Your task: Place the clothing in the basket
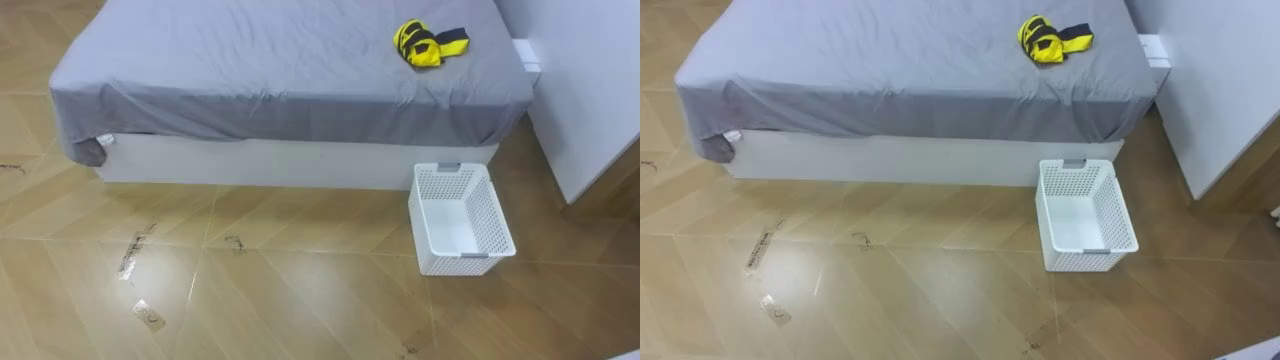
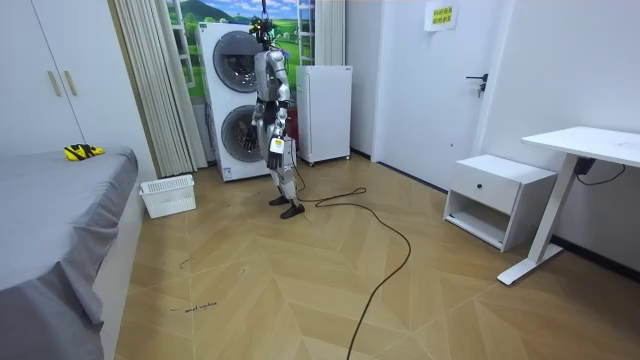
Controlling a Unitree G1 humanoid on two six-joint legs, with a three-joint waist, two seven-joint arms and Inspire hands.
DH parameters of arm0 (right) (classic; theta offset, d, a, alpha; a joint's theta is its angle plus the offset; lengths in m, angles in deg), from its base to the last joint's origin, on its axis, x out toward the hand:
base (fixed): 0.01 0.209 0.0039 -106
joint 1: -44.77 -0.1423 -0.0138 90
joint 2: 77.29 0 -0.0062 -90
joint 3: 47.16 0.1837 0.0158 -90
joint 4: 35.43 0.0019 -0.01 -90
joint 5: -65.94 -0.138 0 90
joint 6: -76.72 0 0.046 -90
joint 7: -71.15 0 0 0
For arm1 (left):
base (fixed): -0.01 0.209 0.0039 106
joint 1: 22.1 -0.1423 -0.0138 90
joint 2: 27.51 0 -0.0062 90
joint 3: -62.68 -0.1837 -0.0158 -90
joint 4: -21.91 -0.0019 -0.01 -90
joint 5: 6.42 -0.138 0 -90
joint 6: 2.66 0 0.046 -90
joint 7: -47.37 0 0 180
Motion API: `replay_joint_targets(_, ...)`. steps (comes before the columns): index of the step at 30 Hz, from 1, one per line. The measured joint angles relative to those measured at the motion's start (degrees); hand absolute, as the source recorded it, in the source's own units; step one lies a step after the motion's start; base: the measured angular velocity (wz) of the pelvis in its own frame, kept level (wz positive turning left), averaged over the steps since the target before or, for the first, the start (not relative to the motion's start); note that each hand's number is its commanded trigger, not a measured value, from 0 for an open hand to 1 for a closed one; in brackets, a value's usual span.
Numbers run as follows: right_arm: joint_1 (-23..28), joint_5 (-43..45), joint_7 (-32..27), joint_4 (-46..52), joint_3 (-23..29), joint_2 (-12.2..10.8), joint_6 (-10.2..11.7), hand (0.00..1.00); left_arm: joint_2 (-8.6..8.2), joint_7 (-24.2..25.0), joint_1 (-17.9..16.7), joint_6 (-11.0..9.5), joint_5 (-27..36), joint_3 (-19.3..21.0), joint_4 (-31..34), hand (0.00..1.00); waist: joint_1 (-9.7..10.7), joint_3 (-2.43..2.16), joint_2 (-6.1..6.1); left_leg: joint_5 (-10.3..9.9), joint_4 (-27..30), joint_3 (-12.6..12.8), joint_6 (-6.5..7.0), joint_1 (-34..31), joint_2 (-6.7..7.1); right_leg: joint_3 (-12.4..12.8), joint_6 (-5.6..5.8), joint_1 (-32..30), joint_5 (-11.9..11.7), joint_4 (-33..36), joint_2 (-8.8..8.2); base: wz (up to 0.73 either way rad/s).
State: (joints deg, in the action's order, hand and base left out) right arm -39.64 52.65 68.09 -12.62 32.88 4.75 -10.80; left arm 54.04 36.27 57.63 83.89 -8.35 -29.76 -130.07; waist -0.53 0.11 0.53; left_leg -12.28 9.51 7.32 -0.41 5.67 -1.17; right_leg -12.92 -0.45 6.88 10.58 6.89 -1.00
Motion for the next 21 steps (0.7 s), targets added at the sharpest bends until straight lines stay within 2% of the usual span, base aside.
replay_joint_targets(13, 0.2, 0.1, 0.7, -0.2, 0.0, 0.0, 0.0, 0.00, -0.09, -1.2, -0.3, -0.2, -1.0, 0.2, -0.2, 0.00, 0.1, 0.05, -0.05, 0.0, 0.0, 0.0, 0.00, 0.0, 0.01, 0.1, 0.00, -0.2, 0.0, -0.1, -0.01, 0.00)
replay_joint_targets(21, 0.2, 0.1, 1.3, -0.1, 1.2, 0.0, 0.1, 0.00, -0.34, -0.9, 0.0, -0.2, -0.9, 0.3, -1.0, 0.00, 0.1, 0.07, -0.52, 0.0, 0.0, 0.0, 0.00, -0.1, -0.01, 0.3, 0.00, -0.2, 0.0, -0.1, 0.01, 0.00)
